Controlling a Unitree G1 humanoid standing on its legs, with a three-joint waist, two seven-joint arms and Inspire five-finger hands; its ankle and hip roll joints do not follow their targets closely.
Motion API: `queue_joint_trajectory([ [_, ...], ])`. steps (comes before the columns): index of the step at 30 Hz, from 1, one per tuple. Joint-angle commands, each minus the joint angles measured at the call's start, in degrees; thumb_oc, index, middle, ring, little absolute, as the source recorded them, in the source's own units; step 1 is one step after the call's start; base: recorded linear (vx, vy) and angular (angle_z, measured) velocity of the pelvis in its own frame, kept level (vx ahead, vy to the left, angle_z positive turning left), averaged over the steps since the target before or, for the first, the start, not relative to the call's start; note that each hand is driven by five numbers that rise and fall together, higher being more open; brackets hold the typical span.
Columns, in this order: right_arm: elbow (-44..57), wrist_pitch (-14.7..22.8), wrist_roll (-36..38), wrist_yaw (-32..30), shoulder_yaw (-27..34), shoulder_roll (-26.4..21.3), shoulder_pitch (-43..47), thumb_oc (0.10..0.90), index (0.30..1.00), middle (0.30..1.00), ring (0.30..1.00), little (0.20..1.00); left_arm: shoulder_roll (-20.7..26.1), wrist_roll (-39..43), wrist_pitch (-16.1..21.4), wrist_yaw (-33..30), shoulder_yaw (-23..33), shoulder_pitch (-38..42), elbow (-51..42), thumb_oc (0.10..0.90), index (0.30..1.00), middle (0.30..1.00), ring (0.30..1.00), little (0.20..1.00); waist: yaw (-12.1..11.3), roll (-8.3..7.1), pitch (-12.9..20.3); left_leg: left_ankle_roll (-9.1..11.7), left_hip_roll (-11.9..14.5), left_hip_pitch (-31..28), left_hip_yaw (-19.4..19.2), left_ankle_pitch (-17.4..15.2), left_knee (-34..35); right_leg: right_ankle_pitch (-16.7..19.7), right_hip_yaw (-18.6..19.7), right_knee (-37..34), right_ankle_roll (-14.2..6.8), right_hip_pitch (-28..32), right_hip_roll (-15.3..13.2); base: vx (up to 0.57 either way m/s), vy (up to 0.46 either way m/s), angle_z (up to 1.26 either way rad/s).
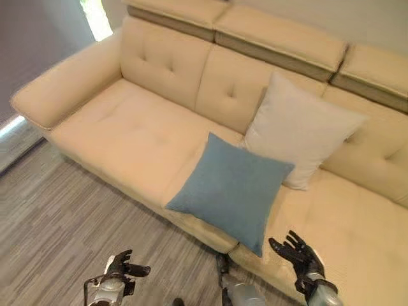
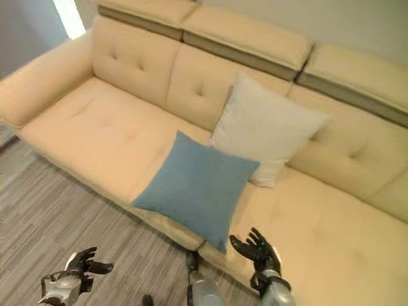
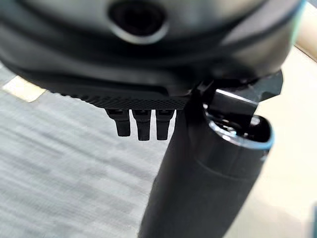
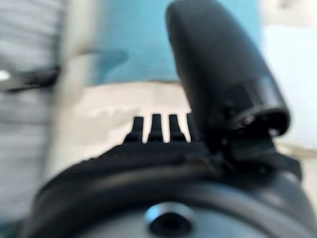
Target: Pick up all the scattered cushions and arrange them neatly on the sofa.
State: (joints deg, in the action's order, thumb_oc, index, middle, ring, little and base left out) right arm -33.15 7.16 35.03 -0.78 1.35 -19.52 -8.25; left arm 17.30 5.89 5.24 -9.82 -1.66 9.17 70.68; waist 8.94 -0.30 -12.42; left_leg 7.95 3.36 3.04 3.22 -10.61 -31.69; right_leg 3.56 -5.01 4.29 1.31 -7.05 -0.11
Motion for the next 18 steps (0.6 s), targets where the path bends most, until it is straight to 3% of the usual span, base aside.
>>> queue_joint_trajectory([
  [1,9.9,7.5,0.5,-2.6,0.8,-3.4,2.4,0.8,0.9,0.9,0.9,0.9,8.7,-3.2,1.6,-6.4,0.0,-1.6,-3.1,0.8,0.9,0.9,0.9,0.9,-2.0,-6.7,2.9,-3.5,2.4,3.6,-3.9,7.8,-18.2,-3.3,5.0,1.1,-3.9,-1.4,-1.7,0.46,-0.138,-0.81],
  [2,9.8,8.0,0.8,-3.0,0.4,-3.2,2.6,0.8,0.9,0.9,0.9,0.9,8.9,-3.3,1.9,-7.3,0.1,-1.4,-3.1,0.8,0.9,0.9,0.9,0.9,-2.8,-6.91,2.9,-4.1,4.4,5.9,-4.8,6.5,-16.1,-4.3,5.4,0.8,-4.0,0.5,-1.2,0.51,-0.012,-0.75],
  [5,9.1,7.7,-3.1,-5.1,-1.1,-4.4,3.8,0.8,0.9,0.9,0.9,0.9,9.1,0.6,3.1,-8.9,1.7,-2.2,-7.3,0.8,0.9,0.9,0.9,0.9,-5.7,-6.04,3.0,-4.6,6.5,9.4,-3.0,5.7,4.6,-7.6,9.3,0.1,-5.3,5.2,-0.2,0.53,0.212,-0.38],
  [6,7.5,7.6,-4.9,-6.4,-1.0,-5.3,5.4,0.8,0.9,0.9,0.9,0.9,9.3,4.1,4.1,-8.4,2.4,-2.3,-10.0,0.8,0.9,0.9,0.9,0.9,-7.7,-5.25,2.7,-3.2,6.2,10.3,2.1,10.1,15.8,-9.1,12.2,-0.1,-5.3,7.0,0.7,0.6,0.324,-0.8],
  [7,6.2,6.8,-7.1,-7.4,-0.6,-5.6,6.3,0.8,0.9,0.9,0.9,0.9,9.5,6.8,4.8,-7.4,2.9,-2.6,-13.4,0.8,0.9,0.9,0.9,0.9,-9.2,-4.41,2.6,-2.5,6.4,10.2,6.6,12.0,22.0,-10.5,13.9,0.7,-5.1,8.4,1.3,0.58,0.273,-0.93],
  [8,4.5,6.1,-10.0,-8.7,0.2,-6.3,6.9,0.8,0.9,0.9,0.9,0.9,10.7,5.8,4.9,-8.0,2.3,-2.3,-15.8,0.8,0.9,0.9,0.9,0.9,-9.5,-3.76,2.8,-1.6,6.7,11.0,8.4,13.6,25.6,-12.0,14.7,1.3,-5.1,9.8,1.7,0.46,0.213,-1.31],
  [10,1.4,5.3,-10.6,-8.6,1.9,-6.6,5.9,0.8,0.9,0.9,0.9,0.9,11.6,2.5,4.3,-6.7,0.6,-1.7,-18.6,0.8,0.9,0.9,0.9,0.9,-8.3,-2.27,3.2,-0.6,9.1,6.9,4.5,14.8,28.3,-14.4,14.6,3.9,-5.3,10.3,1.4,0.3,0.237,-1.22],
  [14,-3.6,2.2,-15.9,-11.1,2.4,-6.6,9.1,0.8,0.9,0.9,0.9,0.9,10.8,2.0,4.4,-5.9,-2.3,3.5,-22.4,0.8,0.9,0.9,0.9,0.9,-7.2,-3.23,4.8,-1.1,6.1,6.3,2.9,13.3,26.3,-13.3,17.0,3.6,-7.4,8.0,-2.0,0.17,0.18,-0.23],
  [15,-7.8,1.1,-16.7,-12.4,1.0,-6.9,13.2,0.8,0.9,0.9,0.9,0.9,10.5,4.1,4.4,-5.8,-4.8,6.5,-24.7,0.8,0.9,0.9,0.9,0.9,-8.0,-2.27,4.4,-1.3,6.9,6.3,-0.5,12.7,26.4,-12.5,12.8,5.0,-8.3,4.9,-4.6,-0.07,0.097,-1.06],
  [17,-8.7,-0.1,-17.2,-13.0,0.0,-7.1,16.1,0.8,0.9,0.9,0.9,0.9,9.8,8.8,4.2,-4.7,-5.4,7.1,-29.5,0.8,0.9,0.9,0.9,0.9,-9.1,-1.07,4.0,-1.6,8.1,7.1,-3.7,12.6,26.2,-12.6,4.4,9.5,-8.6,1.4,-6.8,-0.09,0.107,-1.32],
  [18,-8.7,-0.1,-17.2,-13.0,0.0,-7.2,16.1,0.8,0.9,0.9,0.9,0.9,9.8,8.8,4.2,-4.7,-5.4,7.1,-29.6,0.8,0.9,0.9,0.9,0.9,-9.0,-1.11,4.0,-1.7,8.0,7.2,-3.7,12.5,26.0,-12.8,4.4,9.7,-8.7,1.3,-6.9,0.01,0.052,-1.03],
])
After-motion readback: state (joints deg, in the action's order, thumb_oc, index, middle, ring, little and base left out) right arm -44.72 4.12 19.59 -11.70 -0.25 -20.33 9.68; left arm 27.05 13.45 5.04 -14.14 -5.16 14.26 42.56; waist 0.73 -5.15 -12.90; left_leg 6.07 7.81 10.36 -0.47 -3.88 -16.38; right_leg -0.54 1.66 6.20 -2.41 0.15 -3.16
